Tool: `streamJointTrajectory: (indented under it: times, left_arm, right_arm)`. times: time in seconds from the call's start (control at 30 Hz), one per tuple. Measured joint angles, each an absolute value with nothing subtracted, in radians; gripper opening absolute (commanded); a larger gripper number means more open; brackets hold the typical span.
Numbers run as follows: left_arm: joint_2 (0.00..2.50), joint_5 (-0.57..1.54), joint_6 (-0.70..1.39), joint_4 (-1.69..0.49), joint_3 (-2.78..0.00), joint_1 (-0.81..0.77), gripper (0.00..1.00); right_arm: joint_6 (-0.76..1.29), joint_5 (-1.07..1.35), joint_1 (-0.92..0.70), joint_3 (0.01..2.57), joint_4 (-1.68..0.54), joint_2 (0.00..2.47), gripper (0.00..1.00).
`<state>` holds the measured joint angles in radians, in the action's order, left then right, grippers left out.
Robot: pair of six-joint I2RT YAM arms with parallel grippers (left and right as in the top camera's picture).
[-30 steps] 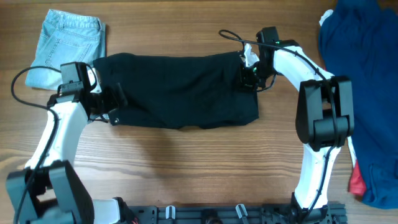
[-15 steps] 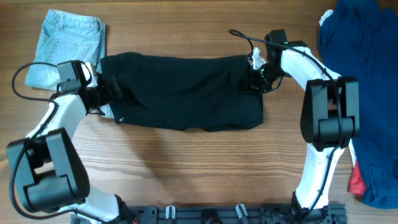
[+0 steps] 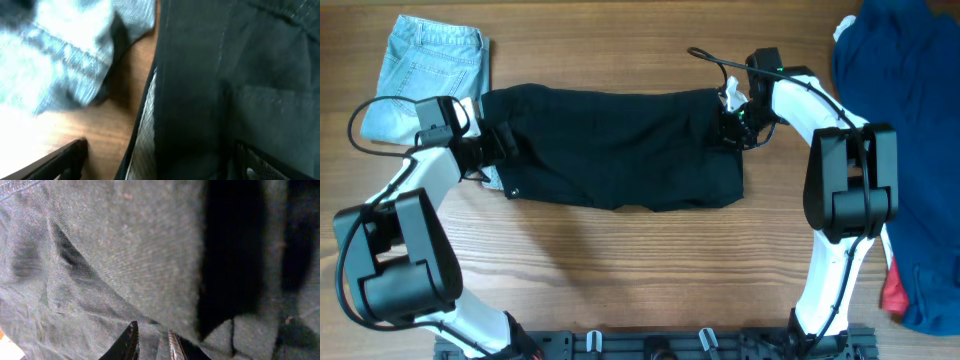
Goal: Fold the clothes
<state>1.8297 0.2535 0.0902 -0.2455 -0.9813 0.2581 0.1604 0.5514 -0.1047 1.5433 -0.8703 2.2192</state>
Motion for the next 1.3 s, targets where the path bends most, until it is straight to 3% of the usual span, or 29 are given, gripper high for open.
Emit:
streamJointTrajectory:
  times: [0.23,0.43,0.63,0.93,1.3]
  left_arm:
    - [1.858,0.328,0.089,-0.255,-0.988,0.248,0.04]
    - [1.864,0.296,0.168,-0.274,-0.988,0.214,0.04]
    - [1.786,0.277,0.236,-0.429,-0.985,0.215,0.04]
    - [1.365,0.266,0.250,-0.643,-0.997,0.214,0.04]
    - [1.331,0.213,0.236,-0.768,-1.137,0.216,0.04]
  right_arm:
    - [0.171,0.553,-0.105,1.539,-0.863,2.217,0.19]
    - [0.168,0.543,-0.105,1.533,-0.859,2.217,0.05]
    - [0.149,0.542,-0.101,1.535,-0.874,2.219,0.04]
    - [0.104,0.577,-0.102,1.537,-0.896,2.223,0.04]
    - [0.073,0.545,-0.143,1.538,-0.941,2.136,0.05]
